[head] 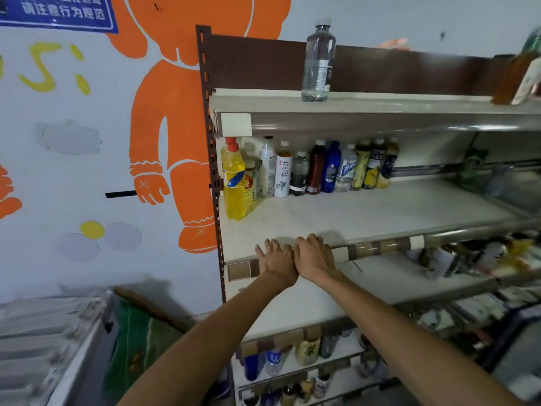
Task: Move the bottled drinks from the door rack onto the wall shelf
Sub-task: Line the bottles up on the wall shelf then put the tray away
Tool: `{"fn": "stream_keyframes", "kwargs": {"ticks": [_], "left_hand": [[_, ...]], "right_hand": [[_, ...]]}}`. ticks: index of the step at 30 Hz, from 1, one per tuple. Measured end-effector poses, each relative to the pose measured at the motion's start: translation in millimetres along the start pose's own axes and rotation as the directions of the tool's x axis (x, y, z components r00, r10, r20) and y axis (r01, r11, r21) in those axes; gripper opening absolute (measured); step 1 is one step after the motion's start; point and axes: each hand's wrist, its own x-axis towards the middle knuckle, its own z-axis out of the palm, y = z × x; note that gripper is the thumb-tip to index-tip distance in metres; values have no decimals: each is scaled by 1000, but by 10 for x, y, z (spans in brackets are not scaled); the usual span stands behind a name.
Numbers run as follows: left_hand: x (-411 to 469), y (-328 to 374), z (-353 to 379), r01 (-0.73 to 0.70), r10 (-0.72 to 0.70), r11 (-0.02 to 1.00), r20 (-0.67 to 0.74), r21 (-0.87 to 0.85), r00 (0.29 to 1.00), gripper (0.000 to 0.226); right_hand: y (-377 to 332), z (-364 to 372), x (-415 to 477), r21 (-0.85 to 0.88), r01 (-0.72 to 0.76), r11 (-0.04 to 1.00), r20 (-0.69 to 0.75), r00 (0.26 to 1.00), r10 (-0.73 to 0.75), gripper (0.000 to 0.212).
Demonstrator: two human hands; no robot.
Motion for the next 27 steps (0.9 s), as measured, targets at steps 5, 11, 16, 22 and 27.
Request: {"fn": "stream_keyframes", "kwargs": {"ticks": [5,11,16,22,27], "left_hand": [[-65,510,-9,-156,154,987,-48,-42,987,51],[-176,1510,16,-347,346,936,-17,-58,938,57],[-413,2612,77,-477,480,877,43,-63,876,58],[-703,3779,336,-569,586,805,66,-169,808,46],[-1011,4654,563,-633,662,744,110,-214,741,37]], "right_hand": [[476,-170,-280,9,-93,996,-32,995,94,34],[1385,-363,-677,-19,-223,975,-76,972,221,29],[2417,-601,-1226,-130,-398,908,-54,918,394,36],[3772,-835,-2166,-155,-550,821,-28,833,552,28],[4591,-940,-2979,-97,-688,719,26,721,693,13]]}}
